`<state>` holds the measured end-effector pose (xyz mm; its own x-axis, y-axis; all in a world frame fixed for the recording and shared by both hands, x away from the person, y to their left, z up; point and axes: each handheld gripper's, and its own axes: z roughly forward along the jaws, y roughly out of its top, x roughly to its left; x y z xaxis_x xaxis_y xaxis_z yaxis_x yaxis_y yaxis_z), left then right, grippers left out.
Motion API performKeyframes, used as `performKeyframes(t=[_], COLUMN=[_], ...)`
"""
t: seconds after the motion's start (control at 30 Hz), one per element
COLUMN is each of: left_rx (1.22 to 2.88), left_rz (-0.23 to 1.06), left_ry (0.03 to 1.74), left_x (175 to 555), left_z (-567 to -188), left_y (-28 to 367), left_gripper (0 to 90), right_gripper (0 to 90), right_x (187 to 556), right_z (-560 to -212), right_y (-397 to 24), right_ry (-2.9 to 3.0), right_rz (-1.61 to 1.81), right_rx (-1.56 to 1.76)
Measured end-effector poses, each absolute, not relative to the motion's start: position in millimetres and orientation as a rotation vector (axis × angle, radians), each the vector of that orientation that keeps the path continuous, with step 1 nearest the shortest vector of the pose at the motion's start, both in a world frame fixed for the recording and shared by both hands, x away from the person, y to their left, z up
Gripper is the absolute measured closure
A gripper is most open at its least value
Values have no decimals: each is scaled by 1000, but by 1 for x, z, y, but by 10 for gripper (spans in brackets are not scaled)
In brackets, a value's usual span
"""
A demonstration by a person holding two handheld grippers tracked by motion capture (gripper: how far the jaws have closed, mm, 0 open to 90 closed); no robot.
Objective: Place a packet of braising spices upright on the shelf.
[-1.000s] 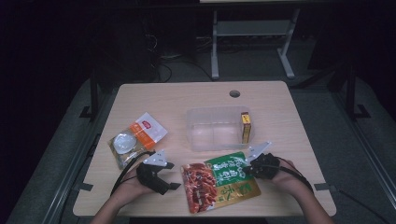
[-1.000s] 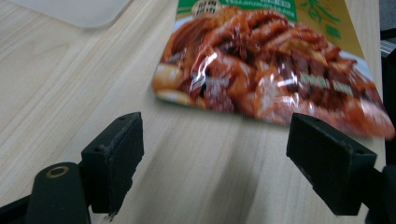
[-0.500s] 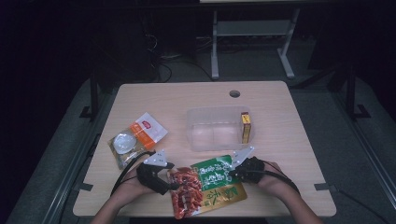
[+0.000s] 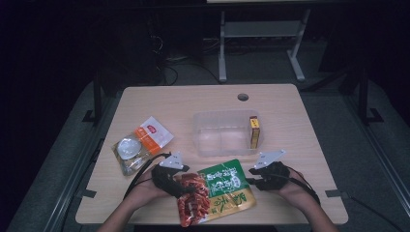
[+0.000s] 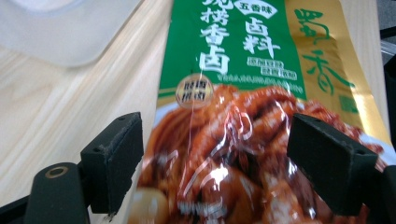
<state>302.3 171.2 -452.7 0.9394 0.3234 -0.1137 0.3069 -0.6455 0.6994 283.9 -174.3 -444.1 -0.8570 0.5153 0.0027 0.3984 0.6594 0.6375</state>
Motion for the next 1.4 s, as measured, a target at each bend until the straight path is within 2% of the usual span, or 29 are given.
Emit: performKeyframes(t=[0.07,0.23,0.57,0.73,0.87,1.17,1.4], left_rx=[2327,2351,2355,2362,2370,2384,2390], left_rz=[23,5,7,26,31,23,-1], left_ry=[434,441,428,400,382,330,343], left_x=[305,310,311,309,309,305,306], left_z=[-455,-462,-467,-467,-465,-463,-462], left_y=[166,158,156,155,156,150,148], left_gripper=[182,177,176,243,351,656,808], right_gripper=[442,368,329,325,322,319,319], right_x=[279,264,266,267,266,263,261], right_z=[-445,-446,-446,-445,-445,-442,-440], right_y=[-179,-188,-194,-194,-195,-198,-201], right_ry=[2684,2662,2648,2641,2637,2618,2599], right_rz=[980,997,1010,1016,1015,1029,1046], right_rx=[773,789,797,802,811,817,839])
